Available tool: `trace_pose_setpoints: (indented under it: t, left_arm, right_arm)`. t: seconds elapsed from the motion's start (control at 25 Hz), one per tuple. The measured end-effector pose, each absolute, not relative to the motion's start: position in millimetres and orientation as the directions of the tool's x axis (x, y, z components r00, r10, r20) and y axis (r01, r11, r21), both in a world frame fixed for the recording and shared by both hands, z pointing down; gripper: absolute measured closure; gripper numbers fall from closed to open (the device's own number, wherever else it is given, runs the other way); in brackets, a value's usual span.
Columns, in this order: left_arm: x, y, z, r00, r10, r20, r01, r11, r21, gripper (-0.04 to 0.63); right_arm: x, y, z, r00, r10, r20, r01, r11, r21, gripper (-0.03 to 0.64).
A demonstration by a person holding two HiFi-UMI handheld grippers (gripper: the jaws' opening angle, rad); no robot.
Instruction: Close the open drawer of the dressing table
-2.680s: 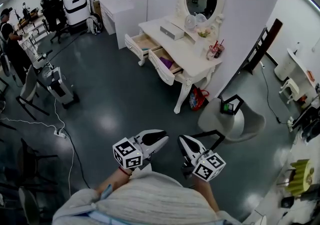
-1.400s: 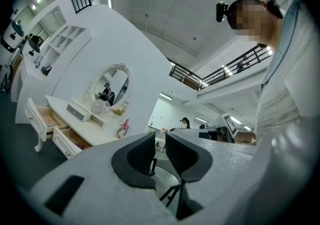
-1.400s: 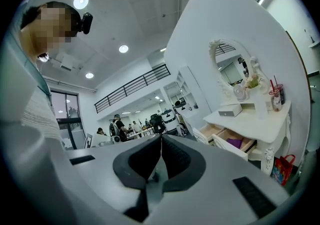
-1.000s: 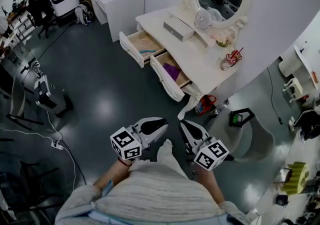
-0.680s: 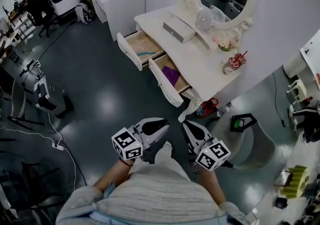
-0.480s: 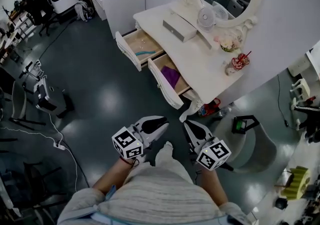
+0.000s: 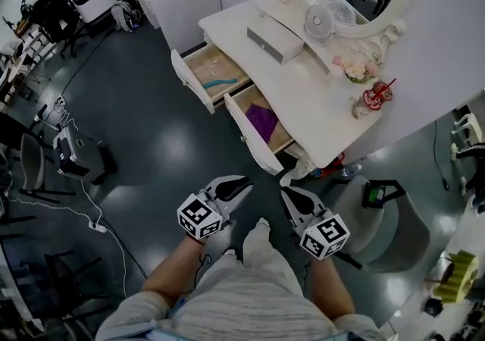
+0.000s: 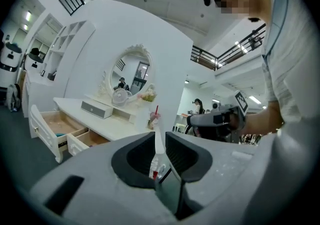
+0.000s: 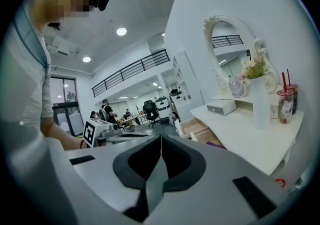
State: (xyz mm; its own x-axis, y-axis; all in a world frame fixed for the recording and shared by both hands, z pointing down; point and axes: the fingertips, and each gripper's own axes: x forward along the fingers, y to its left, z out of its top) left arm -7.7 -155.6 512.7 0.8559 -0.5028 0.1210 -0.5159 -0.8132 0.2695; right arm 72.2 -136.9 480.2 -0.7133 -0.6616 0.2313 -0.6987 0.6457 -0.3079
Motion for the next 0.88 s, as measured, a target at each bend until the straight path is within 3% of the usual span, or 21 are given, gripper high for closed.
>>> trace_pose_setpoints:
  t: [0.48,0.88]
  left_arm:
    - [-19.3,-229.4,602.2,0.780,-0.543,0.310,-0.610,-0.771,0.185,0.517]
    - [-23.8,-272.8,657.2,0.726,-0.535,0.432,-0.640,-0.756,0.138,0.423]
  right_arm:
    - [75.0,-173.6,528.3,-0.705,-0.647,0.292,-0.709,0.642,-0.291,0.606]
    - [88.7,-193.1,545.7,-0.703,-0.640,0.309,-0.711,0.639,-0.294,0.606]
